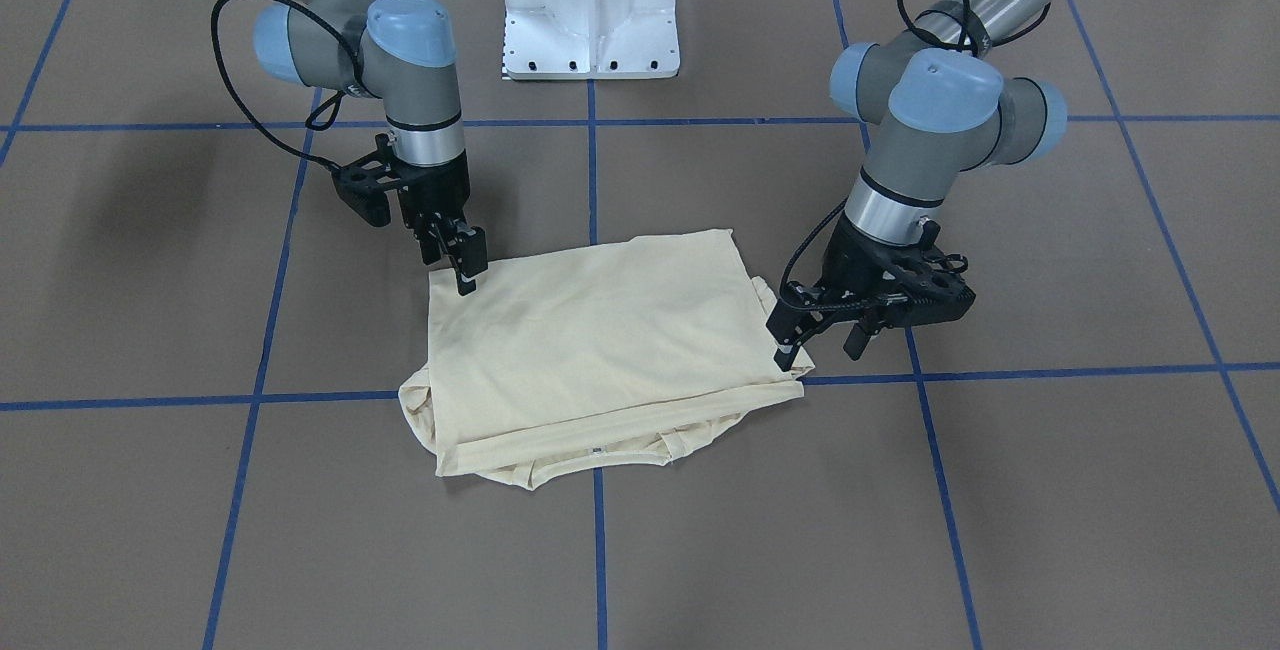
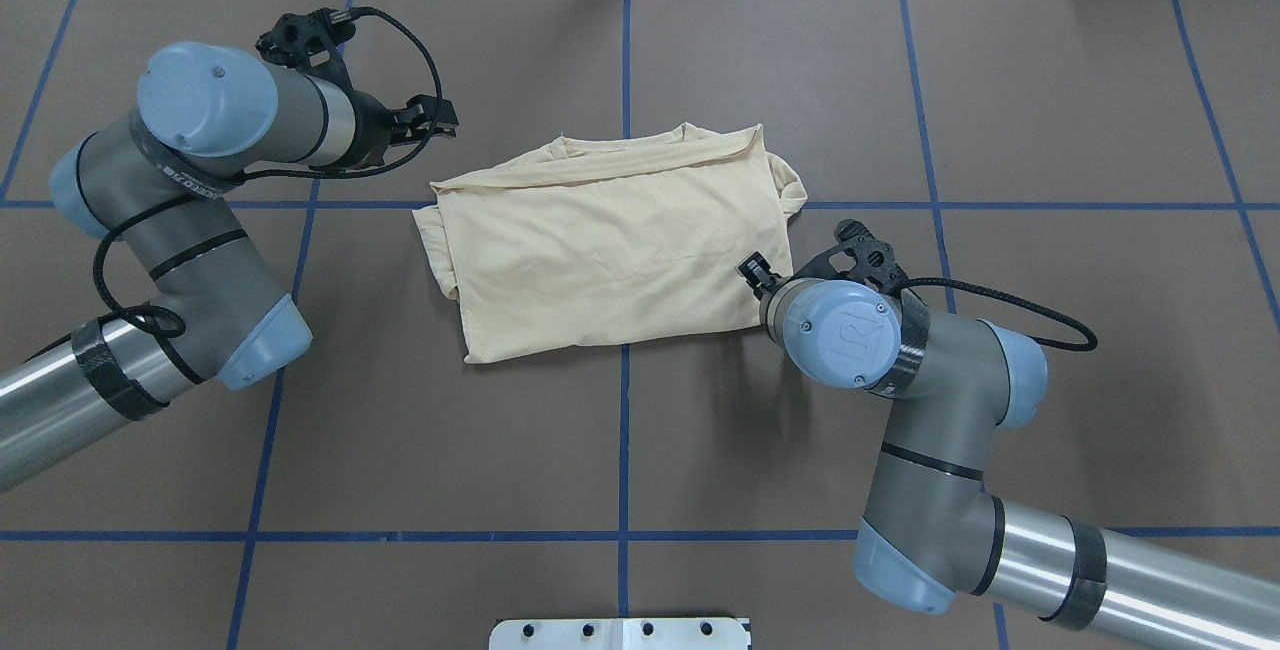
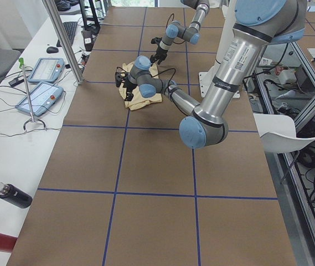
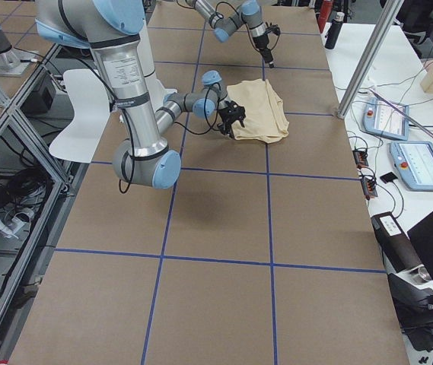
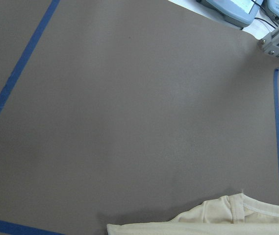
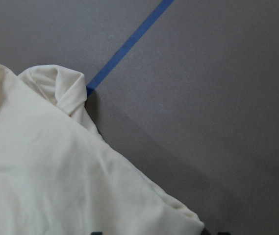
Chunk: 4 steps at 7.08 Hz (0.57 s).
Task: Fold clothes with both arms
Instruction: 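Move the right gripper to the shirt's near corner and grasp it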
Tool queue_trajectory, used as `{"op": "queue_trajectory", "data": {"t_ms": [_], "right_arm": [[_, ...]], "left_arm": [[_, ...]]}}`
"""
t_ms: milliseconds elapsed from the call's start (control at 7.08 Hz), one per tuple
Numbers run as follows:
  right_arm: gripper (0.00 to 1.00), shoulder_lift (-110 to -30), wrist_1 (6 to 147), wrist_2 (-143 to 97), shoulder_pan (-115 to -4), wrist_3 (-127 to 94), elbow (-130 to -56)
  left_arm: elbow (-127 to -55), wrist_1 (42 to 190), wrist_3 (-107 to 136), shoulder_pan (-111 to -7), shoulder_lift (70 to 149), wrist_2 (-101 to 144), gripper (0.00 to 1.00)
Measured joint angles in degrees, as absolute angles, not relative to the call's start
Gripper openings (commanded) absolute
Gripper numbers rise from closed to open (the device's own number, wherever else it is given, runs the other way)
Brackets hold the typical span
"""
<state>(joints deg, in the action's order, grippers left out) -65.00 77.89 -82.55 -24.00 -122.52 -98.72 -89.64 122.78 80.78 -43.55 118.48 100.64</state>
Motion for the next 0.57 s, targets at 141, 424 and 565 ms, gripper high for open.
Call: {"op": "queue_trajectory", "data": {"t_ms": [141, 424, 565], "right_arm": [[0.47, -64.91, 77.93, -82.54, -24.01, -122.50, -98.53], [0.00, -64.92, 78.04, -82.53, -24.12, -122.41, -98.46], [0.00, -64.99, 78.11, -82.53, -24.18, -122.40, -98.45]], "left_arm": [[-89.54, 122.78, 80.78, -43.52, 118.48, 100.64, 1.00], [-89.48, 122.78, 80.77, -43.51, 118.48, 100.64, 1.00], [-89.45, 122.78, 80.77, -43.51, 118.48, 100.63, 1.00]]}}
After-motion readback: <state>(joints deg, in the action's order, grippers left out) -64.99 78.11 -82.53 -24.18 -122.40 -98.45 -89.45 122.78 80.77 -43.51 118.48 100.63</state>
